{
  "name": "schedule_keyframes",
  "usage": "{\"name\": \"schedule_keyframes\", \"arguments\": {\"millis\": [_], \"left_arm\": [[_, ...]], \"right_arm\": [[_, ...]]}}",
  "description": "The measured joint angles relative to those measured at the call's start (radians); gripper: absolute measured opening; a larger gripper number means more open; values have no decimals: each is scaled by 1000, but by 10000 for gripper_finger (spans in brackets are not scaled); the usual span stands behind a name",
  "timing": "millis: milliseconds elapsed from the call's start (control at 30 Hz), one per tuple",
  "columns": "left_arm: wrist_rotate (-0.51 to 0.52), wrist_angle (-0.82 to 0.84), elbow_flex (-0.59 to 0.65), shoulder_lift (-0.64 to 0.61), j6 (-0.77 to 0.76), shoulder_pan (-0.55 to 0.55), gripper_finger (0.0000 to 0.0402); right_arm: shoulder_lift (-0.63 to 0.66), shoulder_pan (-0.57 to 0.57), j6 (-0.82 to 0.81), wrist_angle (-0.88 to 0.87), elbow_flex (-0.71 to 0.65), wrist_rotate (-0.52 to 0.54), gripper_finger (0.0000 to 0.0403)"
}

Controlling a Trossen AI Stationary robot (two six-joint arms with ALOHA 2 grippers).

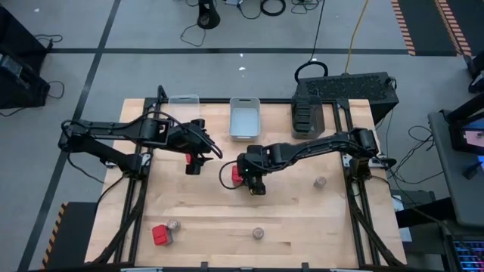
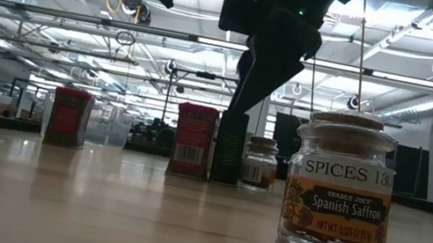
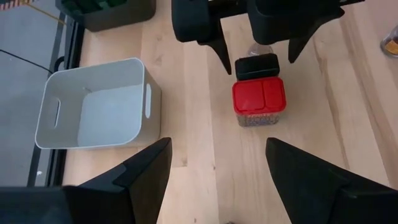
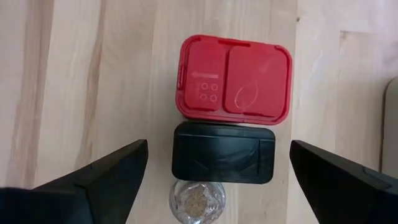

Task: Sort spices by type
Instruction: Put the green seasoning can into the black bin

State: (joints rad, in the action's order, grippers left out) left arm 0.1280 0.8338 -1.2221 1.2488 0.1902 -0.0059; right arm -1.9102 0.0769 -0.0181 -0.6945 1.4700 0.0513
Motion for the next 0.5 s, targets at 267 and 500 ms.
{"name": "schedule_keyframes", "arguments": {"millis": [267, 500], "left_arm": [[-1, -66, 13, 0, -1, 0, 267], [-23, -124, 99, 0, 0, 0, 267]], "right_arm": [[-54, 0, 4, 1, 0, -2, 377], [-53, 0, 6, -6, 0, 1, 377]]}}
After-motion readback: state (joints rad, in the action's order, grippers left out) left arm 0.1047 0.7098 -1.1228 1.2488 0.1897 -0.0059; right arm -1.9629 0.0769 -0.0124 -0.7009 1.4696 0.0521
